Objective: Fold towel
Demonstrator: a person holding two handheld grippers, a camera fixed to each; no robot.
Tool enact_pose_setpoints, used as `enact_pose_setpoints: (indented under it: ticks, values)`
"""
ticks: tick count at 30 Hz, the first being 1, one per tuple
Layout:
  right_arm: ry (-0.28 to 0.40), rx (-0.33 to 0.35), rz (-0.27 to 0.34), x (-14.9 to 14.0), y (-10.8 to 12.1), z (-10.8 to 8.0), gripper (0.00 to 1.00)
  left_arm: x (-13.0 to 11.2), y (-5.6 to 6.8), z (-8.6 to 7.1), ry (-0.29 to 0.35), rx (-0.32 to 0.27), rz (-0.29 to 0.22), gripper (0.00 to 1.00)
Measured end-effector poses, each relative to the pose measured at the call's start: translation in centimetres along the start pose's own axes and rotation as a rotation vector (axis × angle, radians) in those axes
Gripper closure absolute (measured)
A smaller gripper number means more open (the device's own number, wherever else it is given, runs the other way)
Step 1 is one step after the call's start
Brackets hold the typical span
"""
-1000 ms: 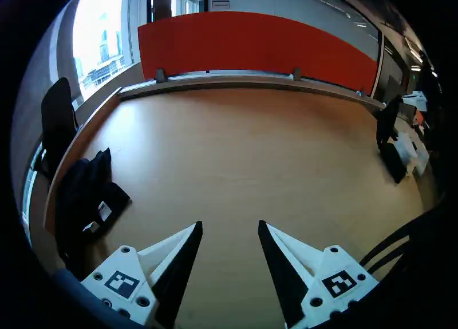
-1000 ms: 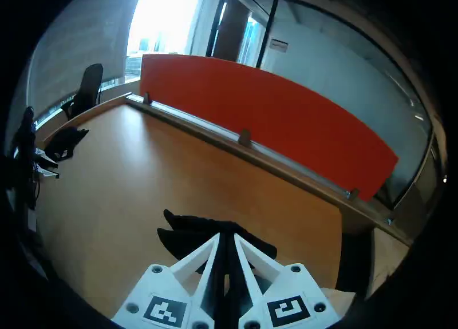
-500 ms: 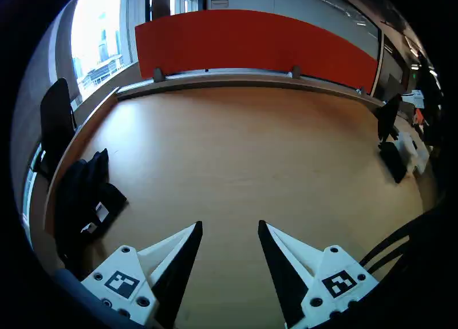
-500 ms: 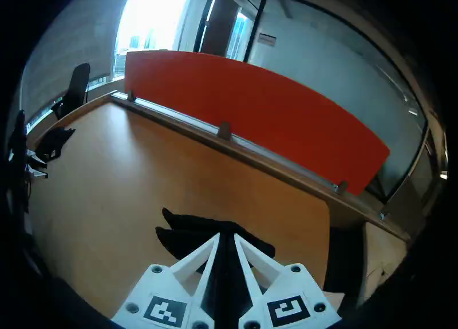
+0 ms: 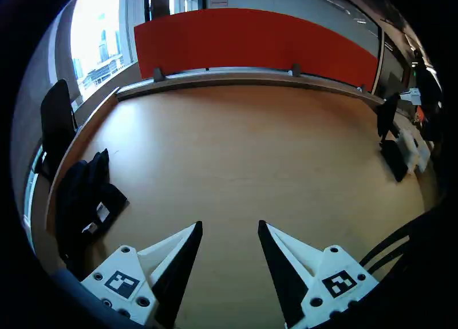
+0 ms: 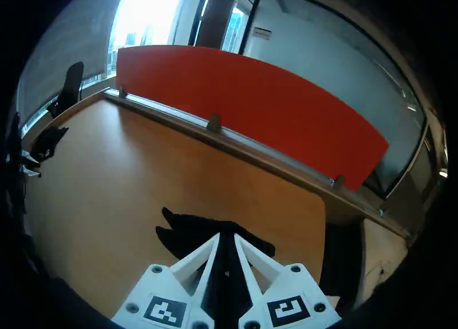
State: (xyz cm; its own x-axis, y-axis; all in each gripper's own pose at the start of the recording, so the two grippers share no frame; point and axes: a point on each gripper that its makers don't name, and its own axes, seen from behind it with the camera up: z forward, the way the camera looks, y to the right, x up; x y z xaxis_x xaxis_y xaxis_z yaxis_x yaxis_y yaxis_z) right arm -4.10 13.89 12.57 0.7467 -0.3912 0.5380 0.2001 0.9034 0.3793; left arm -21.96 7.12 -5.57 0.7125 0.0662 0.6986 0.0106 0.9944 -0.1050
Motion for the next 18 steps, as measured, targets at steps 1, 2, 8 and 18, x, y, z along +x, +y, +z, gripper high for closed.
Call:
enact_pose_setpoints:
  ticks: [1,2,8,18]
  values:
    - [-0.003,0.001,0.0,-0.1,0.1,0.1,0.95,0.0,0.0,0.0,0.0,0.0,0.001,0.29]
    - [-0.006,0.001,0.001,-0.1,0.3,0.2,0.95,0.0,0.1,0.0,0.0,0.001,0.001,0.29]
    - [-0.019,0.003,0.007,-0.8,0.7,0.7,0.95,0.1,0.3,0.2,-0.003,0.002,0.002,0.29]
    - [-0.037,0.008,0.022,-2.2,0.8,0.2,0.96,0.5,0.8,0.4,-0.004,-0.004,0.009,0.29]
